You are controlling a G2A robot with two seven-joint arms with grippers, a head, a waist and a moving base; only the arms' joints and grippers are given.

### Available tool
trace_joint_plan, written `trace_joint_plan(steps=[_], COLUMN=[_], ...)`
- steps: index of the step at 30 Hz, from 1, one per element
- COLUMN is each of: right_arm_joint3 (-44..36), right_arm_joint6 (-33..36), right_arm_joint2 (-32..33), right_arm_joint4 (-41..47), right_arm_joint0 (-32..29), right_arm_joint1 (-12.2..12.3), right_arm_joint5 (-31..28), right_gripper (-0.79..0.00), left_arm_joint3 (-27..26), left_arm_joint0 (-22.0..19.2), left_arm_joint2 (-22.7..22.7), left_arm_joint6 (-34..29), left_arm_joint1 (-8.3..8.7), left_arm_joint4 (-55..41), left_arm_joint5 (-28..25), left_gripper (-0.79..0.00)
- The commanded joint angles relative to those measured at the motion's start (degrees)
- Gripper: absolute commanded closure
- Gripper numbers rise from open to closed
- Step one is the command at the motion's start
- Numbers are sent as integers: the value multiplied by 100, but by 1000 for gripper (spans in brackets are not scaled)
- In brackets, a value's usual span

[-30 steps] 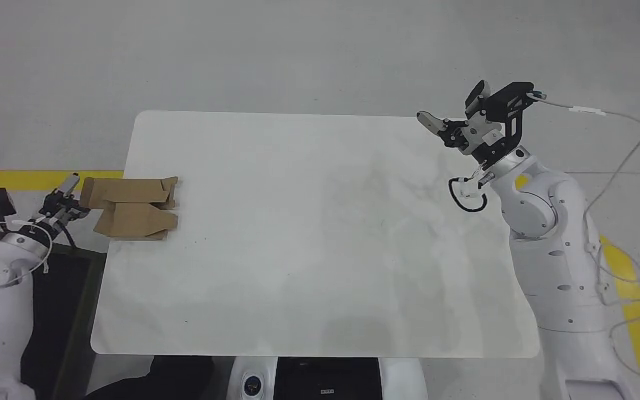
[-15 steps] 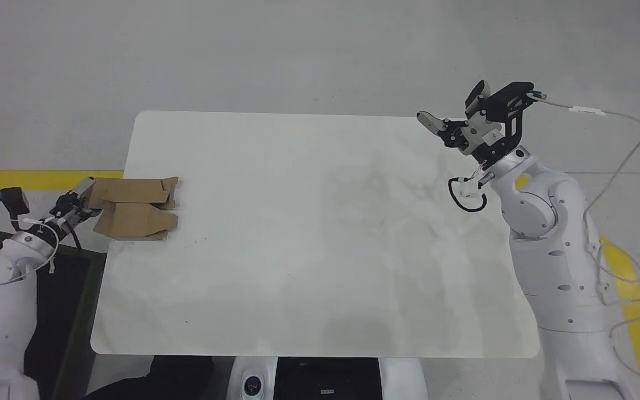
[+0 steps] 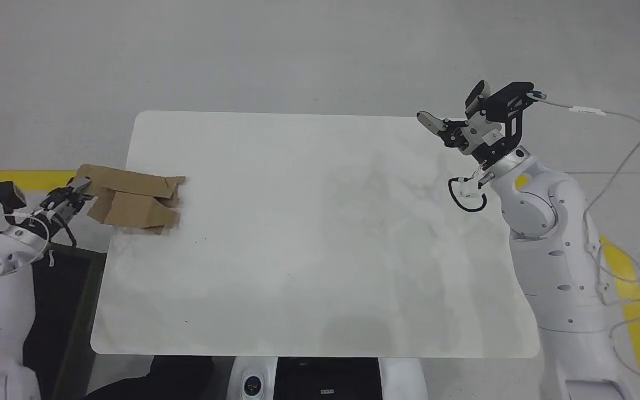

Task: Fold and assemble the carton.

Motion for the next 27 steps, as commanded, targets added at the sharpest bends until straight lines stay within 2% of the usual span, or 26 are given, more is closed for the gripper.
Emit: trace_joint_plan(steps=[1, 7, 12, 21, 27], right_arm_joint3=[0, 0, 0, 0, 0], right_arm_joint6=[0, 0, 0, 0, 0], right_arm_joint2=[0, 0, 0, 0, 0], right_arm_joint4=[-1, -1, -1, -1, -1], right_arm_joint0=[0, 0, 0, 0, 0], right_arm_joint1=[0, 0, 0, 0, 0], right_arm_joint5=[1, 1, 1, 1, 1], right_gripper=[-785, -785, -785, -785, -785], left_arm_joint3=[-61, -398, -941, -1736, -2237], left_arm_joint0=[-59, -227, -340, -810, -1103], left_arm_joint2=[-102, -295, -266, 222, 733], left_arm_joint6=[-161, -532, -826, -924, -1002], left_arm_joint1=[31, 84, 73, -20, -96], left_arm_joint4=[-189, -645, -916, -890, -495], left_arm_joint5=[-14, -31, 43, 347, 300], left_gripper=[0, 0, 0, 0, 0])
